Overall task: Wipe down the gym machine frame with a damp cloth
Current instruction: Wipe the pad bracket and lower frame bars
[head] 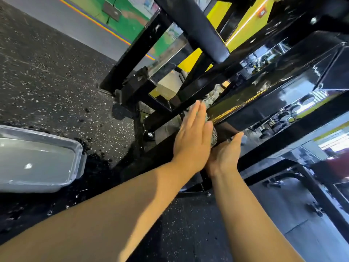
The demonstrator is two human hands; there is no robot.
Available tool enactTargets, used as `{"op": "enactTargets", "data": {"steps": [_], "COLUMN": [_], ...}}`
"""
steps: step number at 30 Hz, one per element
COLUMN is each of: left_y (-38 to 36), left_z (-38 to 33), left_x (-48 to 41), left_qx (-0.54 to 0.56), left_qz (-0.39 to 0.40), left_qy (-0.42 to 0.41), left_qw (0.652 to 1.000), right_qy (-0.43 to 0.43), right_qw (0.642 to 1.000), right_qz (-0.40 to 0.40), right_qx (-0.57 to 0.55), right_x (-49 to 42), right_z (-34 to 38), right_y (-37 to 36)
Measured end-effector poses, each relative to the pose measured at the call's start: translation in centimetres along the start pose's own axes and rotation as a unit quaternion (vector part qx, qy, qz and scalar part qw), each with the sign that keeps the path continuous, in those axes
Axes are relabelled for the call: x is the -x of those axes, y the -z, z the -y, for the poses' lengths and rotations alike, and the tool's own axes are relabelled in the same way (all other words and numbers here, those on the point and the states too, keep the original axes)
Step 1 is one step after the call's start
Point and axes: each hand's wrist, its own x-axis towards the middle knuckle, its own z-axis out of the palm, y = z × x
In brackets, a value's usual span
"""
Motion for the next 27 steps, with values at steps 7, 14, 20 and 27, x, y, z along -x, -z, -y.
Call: {"op": "enactTargets", "data": {"steps": [7,14,20,27], "left_y": [1.6,0.0,0.6,-0.1], "left_z": [10.0,0.4,6.1,1.9], "left_x": [7.4,0.9,3.7,0.7], "left_qx": [-0.035,-0.013,-0.027,-0.077], "left_qz": [0.006,0.031,0.014,-0.011], "left_qy": [0.154,0.016,0.023,0.086], "left_qw": [0.988,0.999,0.999,0.993], "right_qy": [0.023,0.031,0.001,0.015], "right_qw": [0.999,0.999,1.000,1.000], "right_qz": [-0.019,-0.034,0.000,-0.012], "right_qx": [0.012,0.011,0.013,0.005], "right_x": [-0.9,-0.7,-1.1,-0.6], "right_z": [-1.0,-0.9,-1.4,-0.8], "right_y": [0.4,0.7,0.9,0.8]}}
